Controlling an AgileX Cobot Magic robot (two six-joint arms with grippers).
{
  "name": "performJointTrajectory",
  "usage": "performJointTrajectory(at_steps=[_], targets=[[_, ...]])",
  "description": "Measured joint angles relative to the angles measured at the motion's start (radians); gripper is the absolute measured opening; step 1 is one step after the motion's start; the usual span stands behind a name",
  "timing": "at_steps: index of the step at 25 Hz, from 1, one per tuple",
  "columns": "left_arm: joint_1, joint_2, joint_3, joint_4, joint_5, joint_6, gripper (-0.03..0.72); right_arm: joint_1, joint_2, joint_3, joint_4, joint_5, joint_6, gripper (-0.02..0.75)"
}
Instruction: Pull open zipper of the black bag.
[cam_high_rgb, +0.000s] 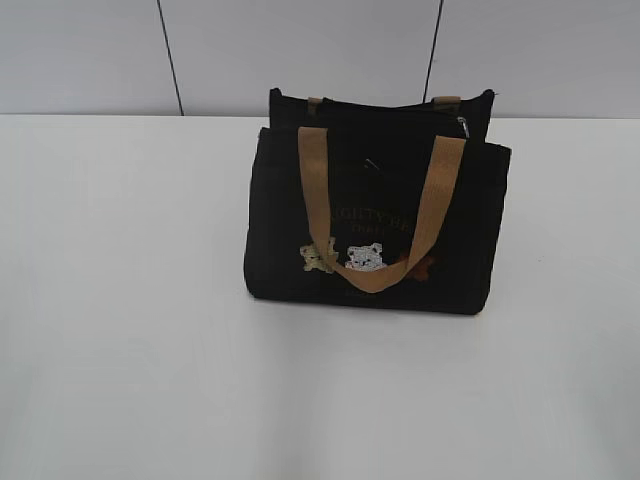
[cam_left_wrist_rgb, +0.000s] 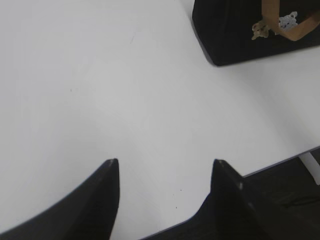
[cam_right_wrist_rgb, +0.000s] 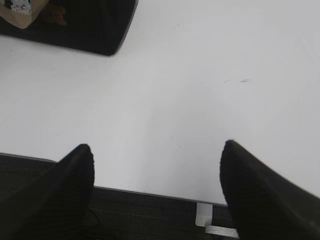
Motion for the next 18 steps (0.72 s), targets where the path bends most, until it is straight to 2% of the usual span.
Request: performJointTrajectory(at_steps=[6,11,18], targets=[[0.022,-0.019,0.0,0.001,0.0,0.0,0.43,0.0,-0.003,0.0,0.001,-0.001,0.002,0.592],[0.093,-0.094,0.0,0.002,0.002,0.0,0.43,-0.004,-0.065,0.0,0.002,-0.001,0.002,0.592],[0.206,-0.161,0.001,0.003,0.007,0.0,0.429,-0.057,-0.13,0.0,0.005,-0.003,0.002,0.592]])
